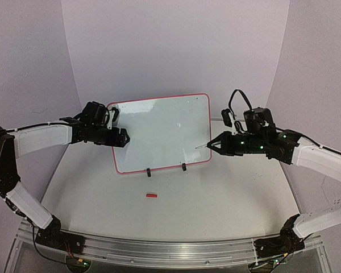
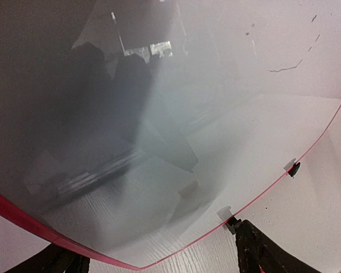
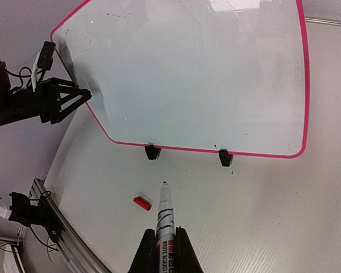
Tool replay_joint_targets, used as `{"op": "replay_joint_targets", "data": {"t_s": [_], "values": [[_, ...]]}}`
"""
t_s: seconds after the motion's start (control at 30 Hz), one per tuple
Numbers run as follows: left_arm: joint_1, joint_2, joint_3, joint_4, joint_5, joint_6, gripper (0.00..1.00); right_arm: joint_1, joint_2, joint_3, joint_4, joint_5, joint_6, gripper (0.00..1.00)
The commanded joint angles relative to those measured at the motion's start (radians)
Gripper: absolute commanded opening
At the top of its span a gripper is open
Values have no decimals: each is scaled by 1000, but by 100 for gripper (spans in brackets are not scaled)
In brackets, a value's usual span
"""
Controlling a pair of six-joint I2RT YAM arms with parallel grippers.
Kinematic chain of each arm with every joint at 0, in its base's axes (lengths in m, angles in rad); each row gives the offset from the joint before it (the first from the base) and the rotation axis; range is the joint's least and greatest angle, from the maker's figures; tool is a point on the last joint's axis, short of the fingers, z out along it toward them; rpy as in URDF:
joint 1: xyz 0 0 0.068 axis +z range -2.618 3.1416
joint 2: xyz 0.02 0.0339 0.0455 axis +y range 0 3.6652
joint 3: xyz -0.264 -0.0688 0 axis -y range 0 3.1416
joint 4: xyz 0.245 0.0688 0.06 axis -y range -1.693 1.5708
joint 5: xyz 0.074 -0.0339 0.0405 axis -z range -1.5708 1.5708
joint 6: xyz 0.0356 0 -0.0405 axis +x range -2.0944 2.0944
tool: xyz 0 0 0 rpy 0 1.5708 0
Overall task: Write a sentence on the whiteboard
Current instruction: Hold the whiteboard at the center of the board, then write a sentence on the whiteboard.
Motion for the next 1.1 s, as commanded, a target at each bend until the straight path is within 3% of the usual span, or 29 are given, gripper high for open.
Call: {"op": "replay_joint_targets", "data": {"t_s": [0.0,0.8,1.07], "values": [[-32,24,65,16,24,3,87,7,-34,-2,25,22,4,0],[-103,126,170,33,32,-49,87,6,-33,-17,26,40,-1,0],[-106,130,132,31,28,-37,87,6,-31,-17,25,39,-2,0]]}}
